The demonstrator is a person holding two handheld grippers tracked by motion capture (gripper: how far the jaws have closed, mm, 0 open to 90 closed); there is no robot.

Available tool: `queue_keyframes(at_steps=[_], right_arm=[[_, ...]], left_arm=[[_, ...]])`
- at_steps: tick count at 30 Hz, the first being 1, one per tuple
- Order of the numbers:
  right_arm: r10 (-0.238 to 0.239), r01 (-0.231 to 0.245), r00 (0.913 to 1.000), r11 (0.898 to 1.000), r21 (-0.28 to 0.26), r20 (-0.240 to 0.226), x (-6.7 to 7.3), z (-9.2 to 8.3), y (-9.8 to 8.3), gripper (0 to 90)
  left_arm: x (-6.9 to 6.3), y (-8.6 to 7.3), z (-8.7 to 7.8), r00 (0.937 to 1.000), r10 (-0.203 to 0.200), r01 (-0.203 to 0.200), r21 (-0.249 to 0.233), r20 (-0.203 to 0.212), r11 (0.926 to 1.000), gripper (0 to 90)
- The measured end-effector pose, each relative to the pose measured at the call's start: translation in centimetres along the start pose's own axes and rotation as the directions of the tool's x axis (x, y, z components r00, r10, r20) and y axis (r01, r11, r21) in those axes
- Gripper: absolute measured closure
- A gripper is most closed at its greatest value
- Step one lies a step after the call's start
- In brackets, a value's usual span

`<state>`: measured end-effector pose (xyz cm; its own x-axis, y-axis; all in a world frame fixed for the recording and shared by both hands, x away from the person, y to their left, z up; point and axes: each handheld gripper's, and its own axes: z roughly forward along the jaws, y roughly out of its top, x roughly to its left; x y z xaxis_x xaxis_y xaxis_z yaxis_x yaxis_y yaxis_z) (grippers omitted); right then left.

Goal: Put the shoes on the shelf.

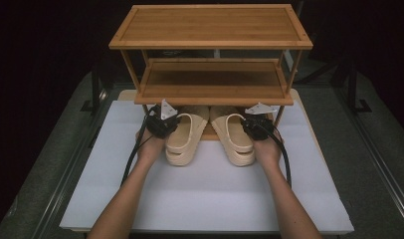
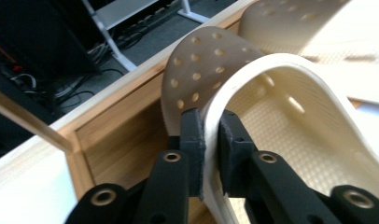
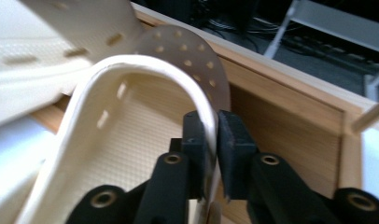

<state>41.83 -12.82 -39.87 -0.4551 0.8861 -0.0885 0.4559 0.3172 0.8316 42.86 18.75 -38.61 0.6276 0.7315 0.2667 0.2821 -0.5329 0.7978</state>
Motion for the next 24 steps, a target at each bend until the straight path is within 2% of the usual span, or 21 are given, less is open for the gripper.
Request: queue_keyframes(at_steps=[1,2,3,4,5,6,7,8,9,10,11,12,13,14,15,16,17,20,22,24], right_arm=[[0.000,0.000,1.0000,1.000,0.000,0.000,0.0,0.0,0.0,78.7],[0.003,-0.003,1.0000,1.000,0.004,-0.002,0.3,-0.1,0.0,76.0],[0.003,-0.003,1.0000,1.000,0.004,-0.002,0.3,-0.1,0.0,76.0],[0.014,-0.014,0.9996,1.000,-0.004,-0.026,0.1,-0.4,0.0,73.7],[0.014,-0.014,0.9996,1.000,-0.004,-0.026,0.1,-0.4,0.0,73.7],[0.024,-0.025,0.9987,1.000,-0.011,-0.044,-0.1,-1.0,0.1,67.1],[0.029,-0.029,0.9981,1.000,-0.007,-0.055,-0.2,-1.3,0.1,64.8],[0.029,-0.029,0.9981,1.000,-0.007,-0.055,-0.2,-1.3,0.1,64.8],[0.033,-0.034,0.9969,0.999,-0.006,-0.071,-0.2,-1.7,0.0,60.7],[0.040,-0.040,0.9937,0.999,-0.002,-0.105,-0.4,-2.6,-0.2,50.8],[0.040,-0.040,0.9937,0.999,-0.002,-0.105,-0.4,-2.6,-0.2,50.8],[0.044,-0.044,0.9889,0.999,0.009,-0.142,-0.6,-3.6,-0.5,43.3],[0.044,-0.044,0.9889,0.999,0.009,-0.142,-0.6,-3.6,-0.5,43.3],[0.048,-0.048,0.9821,0.999,0.003,-0.182,-0.9,-4.8,-1.0,37.3],[0.048,-0.048,0.9821,0.999,0.003,-0.182,-0.9,-4.8,-1.0,37.3],[0.052,-0.051,0.9754,0.999,0.009,-0.214,-1.2,-6.0,-1.6,32.0],[0.052,-0.051,0.9754,0.999,0.009,-0.214,-1.2,-6.0,-1.6,32.0],[0.056,-0.052,0.9616,0.998,0.020,-0.269,-1.5,-7.2,-2.9,25.2],[0.046,-0.040,0.9589,0.999,0.026,-0.280,-1.7,-7.7,-3.8,21.6],[0.040,-0.030,0.9569,0.999,0.040,-0.288,-1.9,-7.9,-4.7,18.2]], left_arm=[[-0.1,0.0,0.0,0.9999,0.001,-0.001,0.002,0.014,1.0000,78.9],[-0.5,0.1,0.0,0.9991,0.006,-0.007,0.001,0.042,1.0000,74.2],[-0.5,0.1,0.0,0.9991,0.006,-0.007,0.001,0.042,1.0000,70.8],[-0.7,0.1,0.0,0.9989,0.010,-0.010,0.004,0.047,0.9999,67.8],[-0.8,0.2,-0.1,0.9985,0.011,-0.011,0.001,0.054,0.9999,67.8],[-0.6,0.3,-0.6,0.9973,-0.002,0.002,-0.006,0.074,1.0000,59.1],[-0.6,0.3,-0.6,0.9973,-0.002,0.002,-0.006,0.074,1.0000,55.9],[-0.5,0.3,-0.9,0.9955,-0.019,0.020,-0.009,0.092,0.9998,55.9],[-0.3,0.3,-1.3,0.9922,-0.036,0.037,-0.011,0.120,0.9992,51.1],[-0.1,0.3,-1.8,0.9889,-0.052,0.054,-0.010,0.140,0.9985,41.2],[0.2,0.2,-2.3,0.9843,-0.069,0.073,-0.016,0.162,0.9972,41.2],[0.6,-0.2,-3.4,0.9731,-0.100,0.110,-0.039,0.207,0.9931,35.0],[0.6,-0.2,-3.4,0.9731,-0.100,0.110,-0.039,0.207,0.9931,32.1],[0.8,-0.5,-3.9,0.9668,-0.108,0.121,-0.044,0.232,0.9916,27.1],[0.9,-0.8,-4.4,0.9582,-0.118,0.133,-0.040,0.260,0.9903,27.1],[1.1,-1.1,-4.8,0.9493,-0.125,0.139,-0.029,0.289,0.9899,19.4],[1.0,-1.4,-5.2,0.9435,-0.124,0.138,-0.024,0.307,0.9901,19.4],[0.7,-2.5,-6.3,0.9385,-0.103,0.111,-0.004,0.330,0.9939,14.2],[0.5,-3.1,-6.8,0.9350,-0.103,0.108,0.005,0.339,0.9941,11.3],[0.1,-3.8,-7.1,0.9363,-0.099,0.099,0.017,0.337,0.9950,9.2]])
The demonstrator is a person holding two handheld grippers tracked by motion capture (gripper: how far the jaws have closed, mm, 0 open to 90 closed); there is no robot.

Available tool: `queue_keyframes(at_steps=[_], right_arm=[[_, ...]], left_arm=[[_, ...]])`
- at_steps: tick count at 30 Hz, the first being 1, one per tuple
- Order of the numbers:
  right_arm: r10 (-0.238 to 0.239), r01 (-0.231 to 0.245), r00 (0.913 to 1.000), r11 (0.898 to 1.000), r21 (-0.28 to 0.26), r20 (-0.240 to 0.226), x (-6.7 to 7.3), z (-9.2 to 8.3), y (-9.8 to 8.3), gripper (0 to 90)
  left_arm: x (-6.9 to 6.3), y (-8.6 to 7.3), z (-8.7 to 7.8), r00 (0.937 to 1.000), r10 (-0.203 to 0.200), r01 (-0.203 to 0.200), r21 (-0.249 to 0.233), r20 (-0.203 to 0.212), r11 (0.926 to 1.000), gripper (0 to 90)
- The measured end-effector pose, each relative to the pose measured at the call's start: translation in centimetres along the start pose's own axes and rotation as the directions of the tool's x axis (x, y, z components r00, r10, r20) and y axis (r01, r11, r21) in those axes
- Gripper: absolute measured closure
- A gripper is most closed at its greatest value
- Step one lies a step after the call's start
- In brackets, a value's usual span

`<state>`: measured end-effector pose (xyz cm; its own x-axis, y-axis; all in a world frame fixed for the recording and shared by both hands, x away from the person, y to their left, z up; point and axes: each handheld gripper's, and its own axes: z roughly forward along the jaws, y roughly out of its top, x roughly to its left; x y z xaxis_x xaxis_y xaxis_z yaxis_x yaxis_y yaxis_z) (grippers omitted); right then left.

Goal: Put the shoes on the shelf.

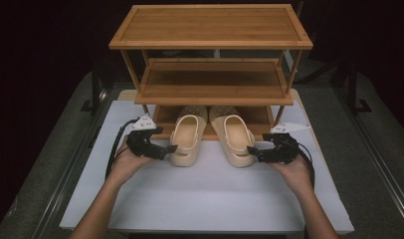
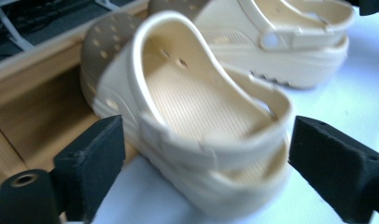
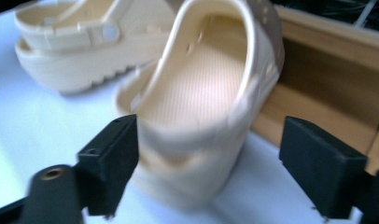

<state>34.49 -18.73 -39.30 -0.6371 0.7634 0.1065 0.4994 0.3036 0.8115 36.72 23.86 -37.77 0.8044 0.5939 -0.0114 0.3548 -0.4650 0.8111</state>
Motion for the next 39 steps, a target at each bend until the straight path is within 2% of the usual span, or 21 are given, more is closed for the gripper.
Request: queue_keyframes(at_steps=[3,4,5,6,7,8,11,14,15,18,23,24,29,31,39], right_arm=[[0.005,-0.004,0.9990,0.999,0.035,-0.045,-0.4,0.4,-1.4,13.5],[0.002,0.000,0.9986,0.999,0.048,-0.053,-0.4,0.7,-1.6,12.9],[0.002,0.000,0.9986,0.999,0.048,-0.053,-0.4,0.7,-1.6,12.9],[-0.001,0.006,0.9974,0.998,0.068,-0.072,-0.5,1.5,-1.9,11.6],[-0.001,0.006,0.9974,0.998,0.068,-0.072,-0.5,1.5,-1.9,11.6],[-0.009,0.015,0.9971,0.996,0.083,-0.075,-0.5,2.3,-2.0,10.4],[-0.007,0.016,0.9951,0.996,0.089,-0.099,-0.5,2.9,-2.1,9.2],[-0.016,0.029,0.9903,0.995,0.093,-0.138,-0.3,3.4,-2.1,9.2],[-0.016,0.029,0.9903,0.995,0.093,-0.138,-0.3,3.4,-2.1,9.2],[-0.037,0.057,0.9844,0.992,0.115,-0.172,0.3,4.2,-2.2,8.6],[-0.065,0.087,0.9853,0.986,0.139,-0.158,0.8,5.1,-1.9,8.2],[-0.071,0.092,0.9860,0.987,0.135,-0.151,1.1,5.4,-1.8,8.6],[-0.070,0.091,0.9842,0.988,0.122,-0.162,1.3,6.0,-1.2,8.9],[-0.078,0.098,0.9845,0.988,0.122,-0.157,1.6,6.6,-0.7,8.9],[-0.095,0.112,0.9855,0.987,0.115,-0.141,2.2,8.2,0.4,8.8]], left_arm=[[-0.3,-1.6,0.5,1.0000,-0.002,0.001,0.030,0.003,0.9996,6.1],[-0.3,-1.6,0.5,1.0000,-0.002,0.001,0.030,0.003,0.9996,6.1],[-0.3,-2.0,1.0,0.9999,-0.003,0.003,0.054,0.010,0.9986,6.1],[-0.4,-2.2,1.4,1.0000,0.002,-0.003,0.078,0.009,0.9969,1.8],[-0.4,-2.3,1.8,0.9999,0.012,-0.012,0.095,0.010,0.9954,1.8],[-0.5,-2.6,2.6,0.9994,0.029,-0.031,0.118,0.017,0.9926,1.8],[-0.6,-2.7,3.3,0.9991,0.037,-0.039,0.126,0.024,0.9913,1.8],[-0.8,-2.7,4.2,0.9975,0.043,-0.049,0.115,0.055,0.9921,1.1],[-0.8,-2.7,4.2,0.9975,0.043,-0.049,0.115,0.055,0.9921,1.1],[-1.2,-2.6,5.0,0.9952,0.066,-0.074,0.118,0.072,0.9903,1.1],[-1.2,-2.3,5.7,0.9954,0.060,-0.067,0.101,0.075,0.9926,0.2],[-1.0,-2.3,5.8,0.9954,0.048,-0.055,0.088,0.083,0.9946,0.2],[-0.6,-1.7,6.2,0.9951,0.041,-0.048,0.083,0.091,0.9954,0.2],[-0.4,-1.2,6.9,0.9960,0.033,-0.038,0.059,0.084,0.9976,0.2],[0.0,-0.1,8.5,0.9959,0.060,-0.064,0.069,0.068,0.9956,0.3]])
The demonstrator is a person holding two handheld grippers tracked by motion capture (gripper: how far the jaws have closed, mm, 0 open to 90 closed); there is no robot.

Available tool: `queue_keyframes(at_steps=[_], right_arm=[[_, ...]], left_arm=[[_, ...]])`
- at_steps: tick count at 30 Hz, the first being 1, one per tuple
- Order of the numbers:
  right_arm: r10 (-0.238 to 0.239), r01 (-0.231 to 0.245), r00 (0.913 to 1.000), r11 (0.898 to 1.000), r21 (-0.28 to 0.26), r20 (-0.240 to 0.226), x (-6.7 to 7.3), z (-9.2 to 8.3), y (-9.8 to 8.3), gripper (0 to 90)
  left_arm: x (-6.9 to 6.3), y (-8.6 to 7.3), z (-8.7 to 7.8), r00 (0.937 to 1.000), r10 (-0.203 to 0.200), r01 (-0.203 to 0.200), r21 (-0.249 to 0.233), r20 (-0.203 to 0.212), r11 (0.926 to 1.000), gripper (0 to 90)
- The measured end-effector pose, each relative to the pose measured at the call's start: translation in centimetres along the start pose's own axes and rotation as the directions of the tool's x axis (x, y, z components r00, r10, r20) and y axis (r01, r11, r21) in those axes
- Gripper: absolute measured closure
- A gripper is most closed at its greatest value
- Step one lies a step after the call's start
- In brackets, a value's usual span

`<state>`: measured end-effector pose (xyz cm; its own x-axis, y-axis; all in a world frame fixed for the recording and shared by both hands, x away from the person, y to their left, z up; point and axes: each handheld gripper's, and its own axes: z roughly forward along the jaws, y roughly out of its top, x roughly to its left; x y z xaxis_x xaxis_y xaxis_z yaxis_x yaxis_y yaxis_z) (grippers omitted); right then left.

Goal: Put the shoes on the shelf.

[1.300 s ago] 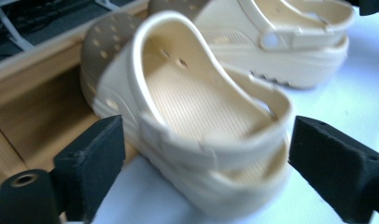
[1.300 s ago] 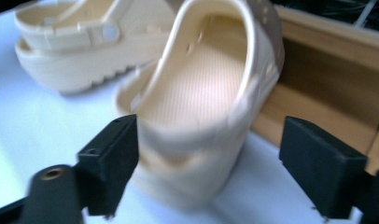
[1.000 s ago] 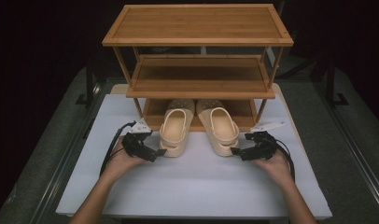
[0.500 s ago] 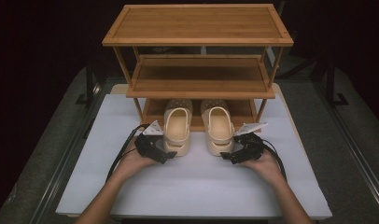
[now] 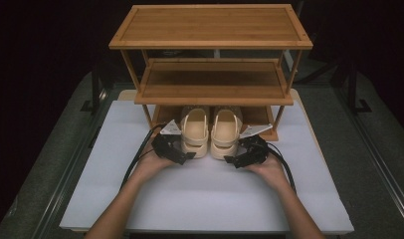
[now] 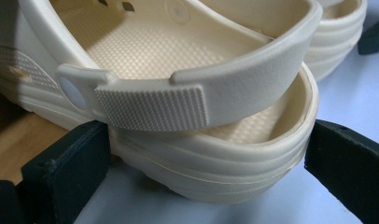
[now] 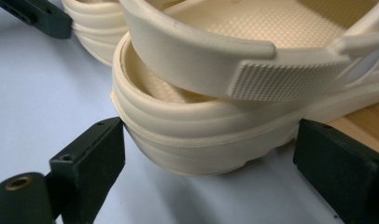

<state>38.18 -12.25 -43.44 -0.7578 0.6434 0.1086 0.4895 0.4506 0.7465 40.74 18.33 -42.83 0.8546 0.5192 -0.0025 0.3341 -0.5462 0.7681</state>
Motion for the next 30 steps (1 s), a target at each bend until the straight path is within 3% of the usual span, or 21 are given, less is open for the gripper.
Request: queue_keyframes(at_steps=[11,22,28,30], right_arm=[[0.007,-0.007,0.9992,1.000,-0.001,0.039,-1.1,1.1,1.3,9.1],[0.030,-0.030,0.9978,1.000,0.003,0.059,-2.7,2.0,2.4,9.2],[0.017,-0.019,0.9937,1.000,0.016,0.111,-4.0,2.5,2.8,9.5],[0.040,-0.041,0.9924,0.999,0.009,0.116,-4.2,2.6,2.9,9.7]], left_arm=[[1.7,1.1,1.2,0.9996,-0.013,0.013,0.000,-0.023,0.9999,0.3],[3.1,2.0,2.4,0.9975,-0.058,0.058,-0.010,-0.041,0.9983,0.2],[3.5,2.5,3.2,0.9963,-0.066,0.066,-0.014,-0.055,0.9977,0.3],[3.6,2.6,3.4,0.9958,-0.068,0.066,-0.022,-0.062,0.9976,0.9]])
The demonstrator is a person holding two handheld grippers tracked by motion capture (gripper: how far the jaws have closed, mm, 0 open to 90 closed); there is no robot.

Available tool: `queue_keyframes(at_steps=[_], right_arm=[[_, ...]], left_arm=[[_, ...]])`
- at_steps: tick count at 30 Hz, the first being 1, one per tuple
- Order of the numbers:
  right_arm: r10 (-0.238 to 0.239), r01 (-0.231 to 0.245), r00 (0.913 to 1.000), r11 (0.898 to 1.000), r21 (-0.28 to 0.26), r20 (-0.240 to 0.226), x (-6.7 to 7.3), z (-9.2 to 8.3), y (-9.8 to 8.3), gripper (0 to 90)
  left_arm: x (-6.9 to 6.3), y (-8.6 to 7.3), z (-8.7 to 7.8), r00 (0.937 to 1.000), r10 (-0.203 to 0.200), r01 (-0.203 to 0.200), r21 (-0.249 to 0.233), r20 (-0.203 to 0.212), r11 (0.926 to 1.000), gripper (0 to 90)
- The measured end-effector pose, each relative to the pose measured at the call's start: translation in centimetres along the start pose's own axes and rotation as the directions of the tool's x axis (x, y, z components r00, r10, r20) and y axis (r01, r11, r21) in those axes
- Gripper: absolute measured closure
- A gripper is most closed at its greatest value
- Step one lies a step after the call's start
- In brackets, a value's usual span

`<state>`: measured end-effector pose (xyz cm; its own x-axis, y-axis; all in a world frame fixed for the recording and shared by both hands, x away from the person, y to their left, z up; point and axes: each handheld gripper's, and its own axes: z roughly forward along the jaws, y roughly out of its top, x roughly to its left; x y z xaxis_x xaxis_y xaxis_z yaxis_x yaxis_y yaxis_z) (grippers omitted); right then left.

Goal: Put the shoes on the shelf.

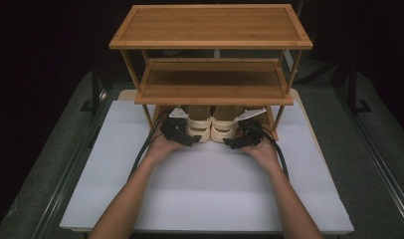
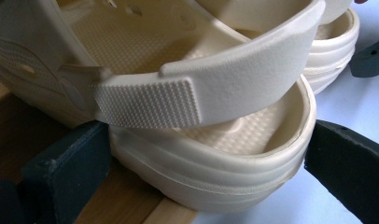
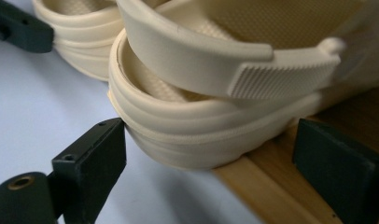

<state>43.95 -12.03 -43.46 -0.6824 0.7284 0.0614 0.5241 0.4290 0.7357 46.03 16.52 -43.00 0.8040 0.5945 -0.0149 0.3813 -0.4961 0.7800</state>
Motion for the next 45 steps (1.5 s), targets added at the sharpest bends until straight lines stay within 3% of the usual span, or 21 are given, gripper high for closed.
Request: queue_keyframes(at_steps=[3,9,14,16,20,24,25,26,29,33,36,37,38,41,45], right_arm=[[0.025,-0.025,0.9997,0.999,-0.022,0.004,-0.4,0.2,-0.1,13.2],[0.020,-0.020,0.9997,1.000,-0.011,0.016,0.0,0.1,-0.1,13.4],[0.014,-0.014,0.9999,0.999,-0.031,-0.006,0.5,-1.3,-0.5,13.3],[0.015,-0.015,0.9998,0.999,-0.031,-0.010,0.8,-1.9,-0.9,13.0],[0.022,-0.023,0.9997,0.999,-0.046,-0.014,1.1,-3.8,-2.9,11.0],[0.035,-0.035,0.9994,0.999,-0.040,-0.005,1.0,-5.0,-4.2,10.5],[0.041,-0.041,0.9992,0.999,-0.035,0.002,0.9,-5.9,-5.0,10.2],[0.041,-0.041,0.9992,0.999,-0.035,0.002,0.9,-5.9,-5.0,10.2],[0.051,-0.051,0.9985,0.998,-0.034,0.016,0.9,-7.5,-6.1,9.0],[0.050,-0.049,0.9973,0.998,-0.028,0.054,1.2,-9.5,-8.2,8.8],[0.058,-0.056,0.9960,0.998,-0.026,0.068,1.3,-10.8,-10.0,8.8],[0.071,-0.070,0.9948,0.997,-0.016,0.073,1.4,-11.7,-11.2,8.8],[0.071,-0.070,0.9948,0.997,-0.016,0.073,1.4,-11.7,-11.2,8.8],[0.078,-0.079,0.9928,0.997,0.000,0.090,1.6,-12.7,-12.8,8.8],[0.062,-0.067,0.9882,0.997,0.038,0.140,2.1,-14.0,-14.9,8.8]], left_arm=[[-0.1,0.2,0.3,0.9999,0.004,-0.004,-0.002,-0.016,1.0000,1.3],[-0.3,0.2,-0.2,0.9999,0.002,-0.002,0.015,-0.014,0.9999,1.4],[-0.8,0.0,-2.0,1.0000,-0.003,0.003,0.004,-0.006,1.0000,1.4],[-0.9,-0.2,-2.8,0.9997,0.024,-0.024,0.010,-0.006,0.9997,1.4],[-1.6,-1.2,-4.6,0.9997,0.023,-0.023,0.014,0.002,0.9996,1.4],[-2.0,-2.5,-6.7,0.9995,0.031,-0.031,0.028,-0.006,0.9991,1.4],[-2.1,-3.2,-7.9,0.9993,0.035,-0.034,0.030,-0.015,0.9989,1.4],[-2.1,-3.2,-7.9,0.9993,0.035,-0.034,0.030,-0.015,0.9989,1.4],[-2.5,-4.7,-9.8,0.9996,0.021,-0.020,0.025,-0.021,0.9995,1.4],[-2.7,-6.5,-12.1,0.9987,0.027,-0.024,0.050,-0.044,0.9984,1.4],[-3.0,-8.2,-14.0,0.9979,0.013,-0.010,0.042,-0.063,0.9991,1.4],[-3.2,-9.4,-15.0,0.9971,0.003,0.001,0.050,-0.077,0.9988,1.4],[-3.2,-9.4,-15.0,0.9971,0.003,0.001,0.050,-0.077,0.9988,1.4],[-3.6,-11.4,-16.4,0.9956,-0.017,0.022,0.061,-0.093,0.9979,1.4],[-4.2,-13.8,-18.0,0.9911,-0.036,0.046,0.075,-0.128,0.9961,1.4]])
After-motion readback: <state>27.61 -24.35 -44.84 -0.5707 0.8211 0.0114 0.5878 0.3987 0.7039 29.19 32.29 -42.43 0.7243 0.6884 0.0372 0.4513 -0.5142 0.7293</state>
